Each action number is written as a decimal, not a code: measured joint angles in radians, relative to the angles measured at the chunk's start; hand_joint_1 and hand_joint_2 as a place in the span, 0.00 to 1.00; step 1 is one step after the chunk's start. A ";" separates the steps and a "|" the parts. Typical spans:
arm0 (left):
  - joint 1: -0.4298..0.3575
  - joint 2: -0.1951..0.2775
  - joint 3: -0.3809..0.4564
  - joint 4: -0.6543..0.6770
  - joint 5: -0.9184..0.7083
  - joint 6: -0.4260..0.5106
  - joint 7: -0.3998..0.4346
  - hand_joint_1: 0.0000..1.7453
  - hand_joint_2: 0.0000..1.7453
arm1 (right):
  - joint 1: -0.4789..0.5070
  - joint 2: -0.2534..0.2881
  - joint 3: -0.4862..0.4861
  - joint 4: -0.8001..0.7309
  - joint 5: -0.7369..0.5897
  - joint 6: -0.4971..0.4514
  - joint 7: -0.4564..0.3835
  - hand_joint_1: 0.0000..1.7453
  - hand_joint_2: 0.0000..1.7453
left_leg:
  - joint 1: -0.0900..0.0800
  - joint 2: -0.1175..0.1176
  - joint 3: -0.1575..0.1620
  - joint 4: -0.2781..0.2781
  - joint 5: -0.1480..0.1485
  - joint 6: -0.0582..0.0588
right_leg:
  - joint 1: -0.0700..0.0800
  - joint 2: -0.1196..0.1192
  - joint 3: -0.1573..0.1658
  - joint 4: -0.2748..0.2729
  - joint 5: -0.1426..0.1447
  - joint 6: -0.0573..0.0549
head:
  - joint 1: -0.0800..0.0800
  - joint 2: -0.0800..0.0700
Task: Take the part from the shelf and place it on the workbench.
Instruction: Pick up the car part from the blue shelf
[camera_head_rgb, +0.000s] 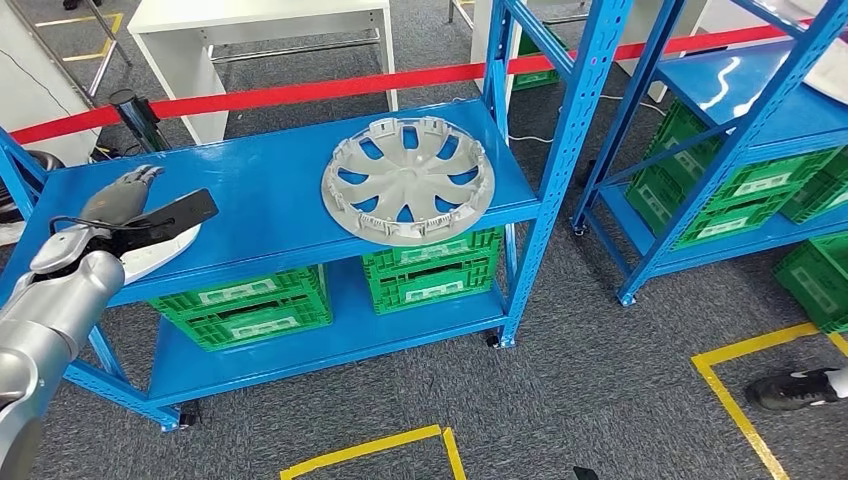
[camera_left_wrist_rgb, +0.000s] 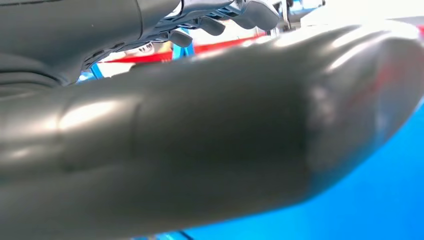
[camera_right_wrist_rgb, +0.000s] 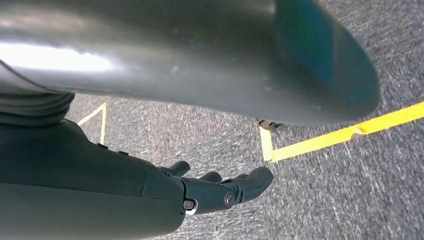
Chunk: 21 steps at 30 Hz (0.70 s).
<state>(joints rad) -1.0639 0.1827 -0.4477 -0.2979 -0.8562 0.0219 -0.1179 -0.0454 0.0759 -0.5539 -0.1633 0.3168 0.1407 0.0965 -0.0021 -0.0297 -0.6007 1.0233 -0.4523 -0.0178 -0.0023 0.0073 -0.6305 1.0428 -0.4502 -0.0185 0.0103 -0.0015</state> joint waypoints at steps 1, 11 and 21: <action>0.000 0.001 0.000 0.000 0.001 -0.015 -0.005 0.00 0.00 | 0.000 0.000 0.000 0.000 0.000 0.000 0.000 0.00 0.00 | 0.000 0.000 0.000 0.000 0.000 0.000 | 0.000 0.000 0.000 0.000 0.000 0.000 | 0.000 0.000; 0.000 0.006 0.000 0.001 0.003 -0.041 -0.013 0.00 0.00 | 0.000 0.000 0.000 0.000 0.001 0.001 0.000 0.00 0.00 | -0.001 0.000 -0.001 0.001 0.000 0.001 | -0.004 0.000 0.000 -0.001 0.001 0.001 | 0.000 0.000; 0.000 0.006 -0.001 0.003 -0.050 -0.149 0.032 0.00 0.75 | 0.000 0.000 -0.001 0.000 0.002 0.001 0.000 0.00 0.00 | -0.001 0.000 -0.001 0.002 -0.001 0.001 | -0.004 0.000 0.000 -0.001 0.001 0.001 | 0.000 0.000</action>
<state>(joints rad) -1.0644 0.1892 -0.4484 -0.2948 -0.9065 -0.1267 -0.0862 -0.0453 0.0759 -0.5550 -0.1633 0.3189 0.1415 0.0960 -0.0033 -0.0298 -0.6017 1.0250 -0.4532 -0.0164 -0.0066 0.0072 -0.6304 1.0419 -0.4497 -0.0174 0.0103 -0.0015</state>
